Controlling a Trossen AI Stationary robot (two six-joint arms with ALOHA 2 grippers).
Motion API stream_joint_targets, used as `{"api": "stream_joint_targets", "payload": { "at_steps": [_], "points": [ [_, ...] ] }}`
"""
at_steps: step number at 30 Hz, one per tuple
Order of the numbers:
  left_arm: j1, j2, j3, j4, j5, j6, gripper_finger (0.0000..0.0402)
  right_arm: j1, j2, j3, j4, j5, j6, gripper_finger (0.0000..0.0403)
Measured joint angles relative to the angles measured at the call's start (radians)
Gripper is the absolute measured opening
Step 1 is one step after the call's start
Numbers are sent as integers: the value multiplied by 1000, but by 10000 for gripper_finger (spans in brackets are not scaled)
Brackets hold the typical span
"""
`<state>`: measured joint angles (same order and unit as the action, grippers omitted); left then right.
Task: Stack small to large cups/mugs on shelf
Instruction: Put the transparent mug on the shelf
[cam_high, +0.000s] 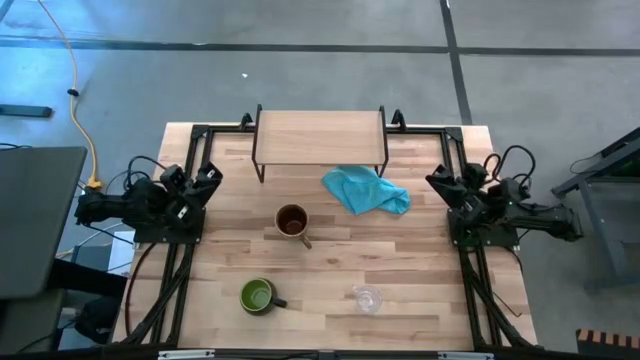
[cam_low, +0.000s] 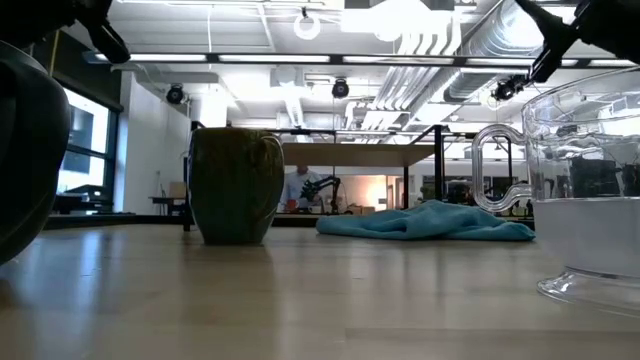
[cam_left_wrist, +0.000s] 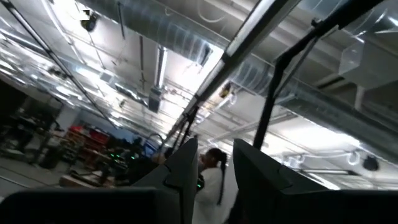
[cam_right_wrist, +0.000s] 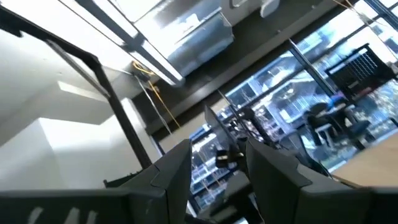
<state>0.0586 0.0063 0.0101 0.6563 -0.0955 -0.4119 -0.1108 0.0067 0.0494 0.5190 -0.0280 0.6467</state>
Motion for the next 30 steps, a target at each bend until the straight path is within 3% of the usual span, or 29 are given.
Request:
{"api": "stream_joint_targets", "payload": {
  "at_steps": [4, 10, 17, 20, 24, 30],
  "points": [
    [0, 0, 0, 16, -27, -14, 90, 0, 0, 0, 48, -25, -27, 144],
    [0, 0, 0, -53, 36, -72, 90, 0, 0, 6, 182, -103, -110, 144],
    [0, 0, 0, -218, -8, -90, 90, 0, 67, 156, 99, -172, -263, 144],
    [0, 0, 0, -251, -42, -90, 90, 0, 142, 257, 9, -215, -302, 144],
    [0, 0, 0, -253, -44, -149, 90, 1, 252, 400, -236, -236, -315, 144],
    [0, 0, 0, -266, 56, -277, 90, 1, 405, 578, -586, -260, -306, 144]
  ]
}}
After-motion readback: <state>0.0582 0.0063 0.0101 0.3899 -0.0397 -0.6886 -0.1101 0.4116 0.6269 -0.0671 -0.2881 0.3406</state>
